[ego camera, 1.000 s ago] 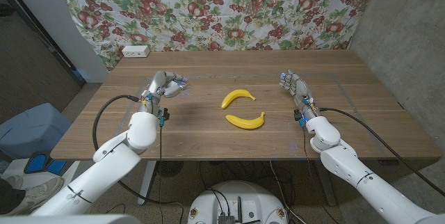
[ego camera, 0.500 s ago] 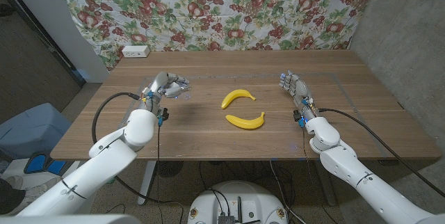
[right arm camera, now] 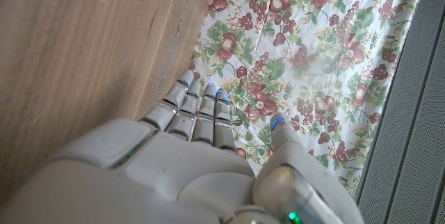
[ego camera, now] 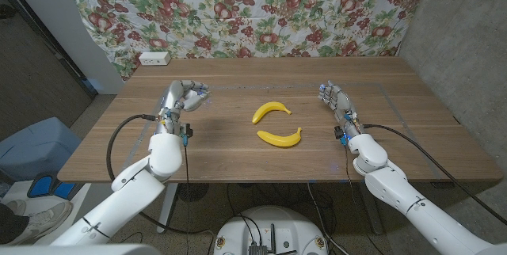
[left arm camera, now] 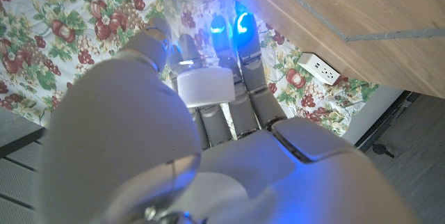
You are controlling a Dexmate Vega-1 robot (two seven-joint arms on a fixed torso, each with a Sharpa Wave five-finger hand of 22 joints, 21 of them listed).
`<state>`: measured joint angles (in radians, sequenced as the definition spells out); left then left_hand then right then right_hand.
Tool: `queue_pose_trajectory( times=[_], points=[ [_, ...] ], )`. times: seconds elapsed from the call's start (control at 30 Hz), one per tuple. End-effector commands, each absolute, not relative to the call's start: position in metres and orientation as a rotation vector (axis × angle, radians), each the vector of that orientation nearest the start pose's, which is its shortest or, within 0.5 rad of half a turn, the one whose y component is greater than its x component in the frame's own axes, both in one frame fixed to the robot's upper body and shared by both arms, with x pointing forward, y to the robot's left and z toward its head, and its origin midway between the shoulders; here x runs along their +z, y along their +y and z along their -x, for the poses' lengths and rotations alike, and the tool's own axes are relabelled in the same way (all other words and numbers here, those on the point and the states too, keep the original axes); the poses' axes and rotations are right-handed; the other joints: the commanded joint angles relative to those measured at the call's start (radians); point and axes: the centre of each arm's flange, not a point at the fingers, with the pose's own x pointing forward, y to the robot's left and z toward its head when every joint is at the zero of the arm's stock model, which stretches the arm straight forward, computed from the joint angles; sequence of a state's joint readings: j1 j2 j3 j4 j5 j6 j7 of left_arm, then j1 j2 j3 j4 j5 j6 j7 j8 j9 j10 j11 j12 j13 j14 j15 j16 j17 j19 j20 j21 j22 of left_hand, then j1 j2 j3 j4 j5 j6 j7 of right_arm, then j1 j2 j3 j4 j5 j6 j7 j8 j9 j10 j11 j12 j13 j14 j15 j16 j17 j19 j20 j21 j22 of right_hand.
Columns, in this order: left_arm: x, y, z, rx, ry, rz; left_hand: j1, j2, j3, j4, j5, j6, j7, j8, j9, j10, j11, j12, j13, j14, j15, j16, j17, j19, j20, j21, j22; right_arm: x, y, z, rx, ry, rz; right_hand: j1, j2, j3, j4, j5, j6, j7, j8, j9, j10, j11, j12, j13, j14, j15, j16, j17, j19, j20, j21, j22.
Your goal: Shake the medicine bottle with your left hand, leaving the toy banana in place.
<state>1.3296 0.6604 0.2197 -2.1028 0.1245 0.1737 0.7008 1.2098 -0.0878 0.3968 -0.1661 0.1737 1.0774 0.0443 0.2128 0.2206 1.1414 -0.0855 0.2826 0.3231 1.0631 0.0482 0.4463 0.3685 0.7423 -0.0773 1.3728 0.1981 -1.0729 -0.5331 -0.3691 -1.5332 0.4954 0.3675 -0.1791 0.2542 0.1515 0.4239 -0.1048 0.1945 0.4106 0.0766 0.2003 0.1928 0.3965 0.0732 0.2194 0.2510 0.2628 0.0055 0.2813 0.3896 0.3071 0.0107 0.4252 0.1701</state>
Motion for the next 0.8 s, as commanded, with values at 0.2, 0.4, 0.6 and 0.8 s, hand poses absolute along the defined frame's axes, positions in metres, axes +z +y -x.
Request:
queue_pose_trajectory(
  times=[0.2,0.4,0.6,0.8],
  points=[
    [-0.037,0.277,-0.472,0.538,-0.828,-0.475,0.161,0.159,0.008,-0.003,0.004,0.006,0.001,-0.002,0.004,0.004,-0.003,-0.007,0.001,0.240,-0.285,0.001,0.143,-0.005,-0.128,0.009,-0.001,-0.084,-0.265,-0.590,0.129,-0.653,0.001,-0.007,0.006,0.001,-0.006,-0.004,0.002,0.004,0.002,0.003,0.004,0.002,0.002,-0.001,0.007,-0.001,-0.002,-0.001,0.007,0.001,-0.005,0.006],
    [-0.034,0.277,-0.474,0.498,-0.792,-0.501,0.161,0.158,0.008,-0.002,0.004,0.006,0.001,-0.002,0.004,0.007,-0.002,-0.007,0.002,0.240,-0.285,-0.001,0.142,-0.005,-0.127,0.011,-0.002,-0.084,-0.265,-0.591,0.129,-0.653,0.004,-0.007,0.005,0.001,-0.006,-0.004,0.002,0.004,0.002,0.003,0.004,0.002,0.002,-0.001,0.006,-0.001,-0.002,-0.001,0.008,0.001,-0.007,0.006],
    [-0.030,0.278,-0.478,0.438,-0.749,-0.547,0.160,0.159,0.009,-0.002,0.004,0.005,0.000,-0.002,0.004,0.007,-0.001,-0.009,0.002,0.240,-0.285,-0.003,0.141,-0.007,-0.127,0.012,-0.004,-0.083,-0.265,-0.592,0.130,-0.650,0.005,-0.008,0.005,0.001,-0.006,-0.004,0.001,0.004,0.002,0.003,0.003,0.001,0.002,-0.001,0.006,-0.002,-0.003,-0.002,0.009,0.001,-0.009,0.006],
    [-0.025,0.278,-0.483,0.359,-0.694,-0.607,0.160,0.160,0.010,-0.002,0.004,0.006,0.001,-0.002,0.004,0.007,-0.004,-0.010,0.002,0.241,-0.285,-0.004,0.142,-0.008,-0.127,0.013,-0.005,-0.083,-0.264,-0.594,0.131,-0.648,0.004,-0.008,0.005,0.001,-0.006,-0.004,0.001,0.004,0.002,0.003,0.004,0.000,0.002,-0.001,0.007,-0.002,-0.003,-0.002,0.010,0.001,-0.011,0.006]
  ],
)
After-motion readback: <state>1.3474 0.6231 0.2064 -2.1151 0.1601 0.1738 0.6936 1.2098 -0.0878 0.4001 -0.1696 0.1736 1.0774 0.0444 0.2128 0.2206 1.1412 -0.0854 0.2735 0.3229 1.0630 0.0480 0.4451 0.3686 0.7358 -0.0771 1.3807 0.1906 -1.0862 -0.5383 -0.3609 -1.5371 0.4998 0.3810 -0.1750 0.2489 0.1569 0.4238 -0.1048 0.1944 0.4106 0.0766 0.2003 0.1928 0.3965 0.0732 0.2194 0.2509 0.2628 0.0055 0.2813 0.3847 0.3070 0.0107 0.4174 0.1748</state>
